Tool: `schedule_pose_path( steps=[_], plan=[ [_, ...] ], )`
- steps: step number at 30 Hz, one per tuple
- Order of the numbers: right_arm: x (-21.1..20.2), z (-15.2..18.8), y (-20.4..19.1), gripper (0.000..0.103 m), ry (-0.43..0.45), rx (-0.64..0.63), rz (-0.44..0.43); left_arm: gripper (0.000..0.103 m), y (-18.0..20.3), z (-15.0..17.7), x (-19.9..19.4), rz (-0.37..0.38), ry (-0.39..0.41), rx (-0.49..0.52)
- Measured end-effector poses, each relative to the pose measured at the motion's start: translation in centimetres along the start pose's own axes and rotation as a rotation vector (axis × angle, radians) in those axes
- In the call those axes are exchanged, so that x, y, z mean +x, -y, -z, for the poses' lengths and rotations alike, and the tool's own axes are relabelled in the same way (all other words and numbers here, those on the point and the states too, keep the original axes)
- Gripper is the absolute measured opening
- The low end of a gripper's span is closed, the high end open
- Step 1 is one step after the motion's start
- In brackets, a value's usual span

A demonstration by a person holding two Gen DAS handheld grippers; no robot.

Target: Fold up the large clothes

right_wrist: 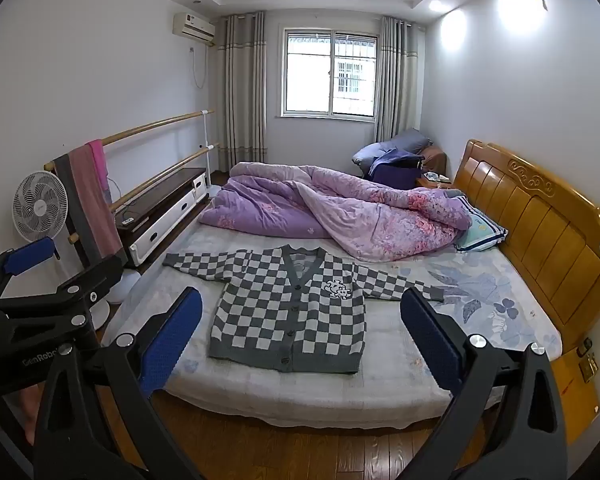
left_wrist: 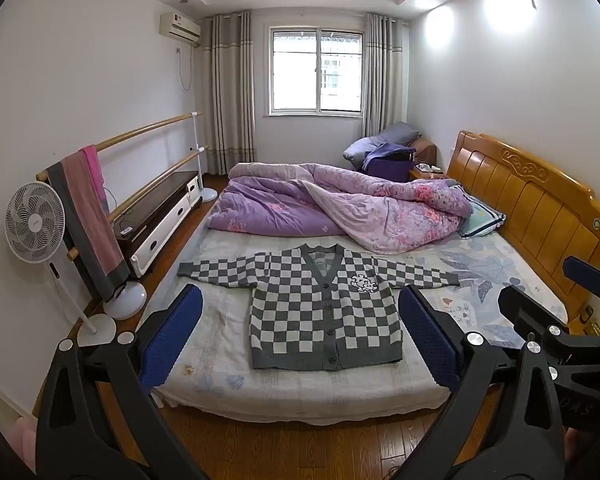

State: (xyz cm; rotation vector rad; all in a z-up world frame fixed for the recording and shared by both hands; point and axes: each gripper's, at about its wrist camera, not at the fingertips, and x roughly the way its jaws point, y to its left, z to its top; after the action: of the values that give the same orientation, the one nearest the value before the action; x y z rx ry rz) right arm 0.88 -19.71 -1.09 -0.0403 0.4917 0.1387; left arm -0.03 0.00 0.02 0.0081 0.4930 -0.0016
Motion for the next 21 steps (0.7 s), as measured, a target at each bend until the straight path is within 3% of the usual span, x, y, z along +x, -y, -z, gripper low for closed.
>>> schedule_pose_path(
  steps=[21],
  plan=[
    [0.14,0.34,0.42,0.096,-0.006,0.010,-0.003,0.098,0.04,0.23,0.23,0.007,-0.009,-0.002]
  ],
)
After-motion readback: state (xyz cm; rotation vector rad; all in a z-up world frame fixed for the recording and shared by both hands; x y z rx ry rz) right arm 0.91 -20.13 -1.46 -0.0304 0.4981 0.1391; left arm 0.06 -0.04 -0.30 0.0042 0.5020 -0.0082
